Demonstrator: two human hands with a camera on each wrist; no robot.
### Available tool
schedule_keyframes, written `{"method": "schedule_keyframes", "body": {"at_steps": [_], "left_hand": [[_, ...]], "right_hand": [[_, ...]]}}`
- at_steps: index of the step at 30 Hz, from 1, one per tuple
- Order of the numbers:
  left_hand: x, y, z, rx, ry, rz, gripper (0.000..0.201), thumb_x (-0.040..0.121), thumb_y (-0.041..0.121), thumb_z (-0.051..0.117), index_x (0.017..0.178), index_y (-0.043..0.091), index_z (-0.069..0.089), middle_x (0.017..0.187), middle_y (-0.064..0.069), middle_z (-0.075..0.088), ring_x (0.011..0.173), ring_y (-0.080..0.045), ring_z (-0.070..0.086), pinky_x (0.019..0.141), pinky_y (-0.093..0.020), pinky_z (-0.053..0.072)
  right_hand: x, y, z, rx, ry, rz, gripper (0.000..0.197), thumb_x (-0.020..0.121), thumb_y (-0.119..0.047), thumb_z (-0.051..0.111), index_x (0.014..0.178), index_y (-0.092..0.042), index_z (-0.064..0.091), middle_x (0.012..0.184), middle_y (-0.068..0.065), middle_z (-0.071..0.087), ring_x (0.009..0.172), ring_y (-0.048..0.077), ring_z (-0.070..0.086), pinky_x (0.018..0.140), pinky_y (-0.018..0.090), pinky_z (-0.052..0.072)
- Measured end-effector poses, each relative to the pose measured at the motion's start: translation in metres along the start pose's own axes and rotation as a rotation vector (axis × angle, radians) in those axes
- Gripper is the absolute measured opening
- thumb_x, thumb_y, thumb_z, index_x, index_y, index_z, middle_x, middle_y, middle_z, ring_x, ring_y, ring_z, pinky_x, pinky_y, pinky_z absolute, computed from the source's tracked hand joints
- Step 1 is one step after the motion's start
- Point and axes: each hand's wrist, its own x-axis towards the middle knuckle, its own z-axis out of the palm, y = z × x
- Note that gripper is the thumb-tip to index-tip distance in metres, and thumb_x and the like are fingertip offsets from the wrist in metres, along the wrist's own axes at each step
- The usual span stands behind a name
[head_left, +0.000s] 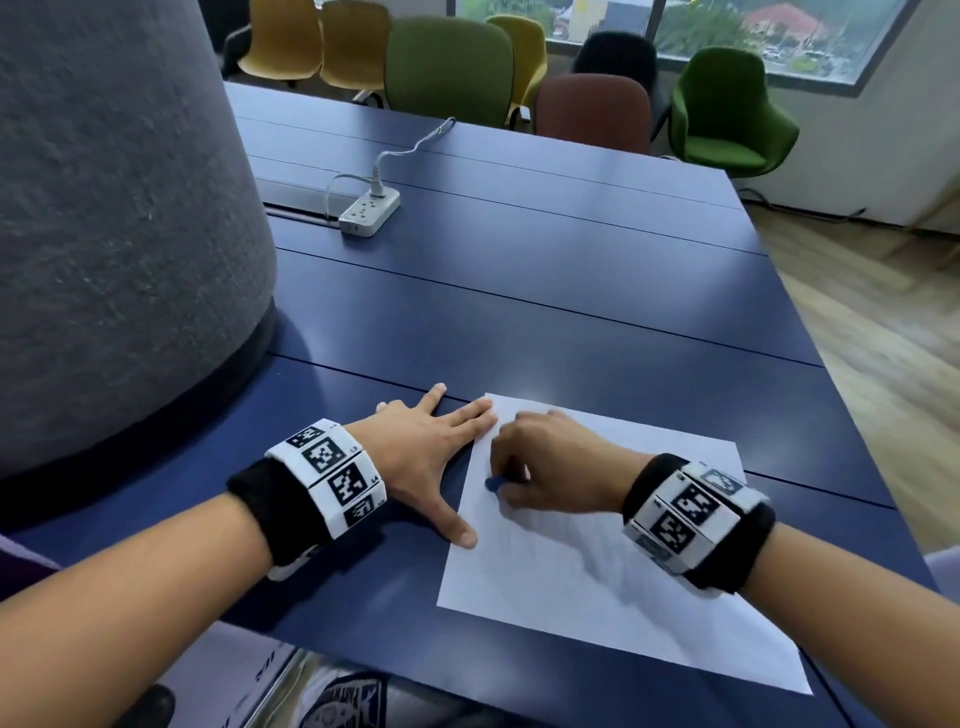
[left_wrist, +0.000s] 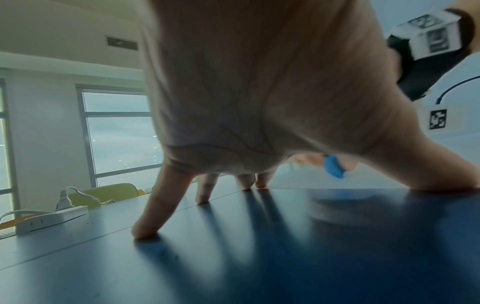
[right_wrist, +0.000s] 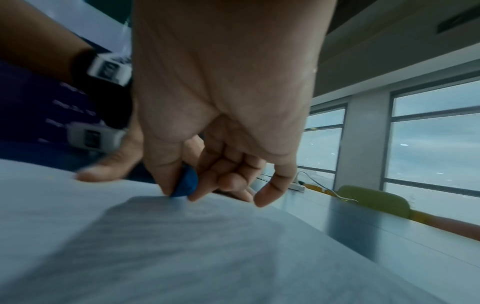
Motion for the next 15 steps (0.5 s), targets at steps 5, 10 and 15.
{"method": "schedule_keyframes", "body": {"at_steps": [5,10,15], "left_hand": [[-0.001,0.000,0.000,0.002,-0.012,-0.003,0.137,0.055,0.090,0.062,0.153,0.036,-0.016,0.156,0.027,-0.026,0.149,-0.028,-0.018,0.110,-0.058,0.030],[0.000,0.000,-0.001,-0.002,-0.014,-0.002,0.137,0.054,0.090,0.062,0.153,0.037,-0.017,0.155,0.027,-0.027,0.149,-0.028,-0.018,0.109,-0.056,0.030],[0.000,-0.001,0.000,-0.009,-0.009,0.001,0.137,0.055,0.089,0.063,0.154,0.035,-0.016,0.156,0.027,-0.026,0.149,-0.028,-0.018,0.111,-0.061,0.025]], "right_hand": [[-0.012,-0.012,0.009,0.043,-0.152,-0.074,0.011,0.079,-0.032,0.067,0.084,-0.022,0.068,0.081,-0.006,0.068,0.085,0.015,0.054,0.077,0.033,0.046],[-0.002,-0.001,0.003,-0.010,-0.001,-0.011,0.013,0.083,-0.034,0.064,0.084,-0.021,0.067,0.082,-0.007,0.066,0.087,0.016,0.055,0.082,0.037,0.046],[-0.022,-0.019,0.014,0.079,-0.206,-0.116,0.015,0.077,-0.028,0.066,0.087,-0.017,0.069,0.082,-0.004,0.068,0.085,0.016,0.055,0.076,0.034,0.048]]}}
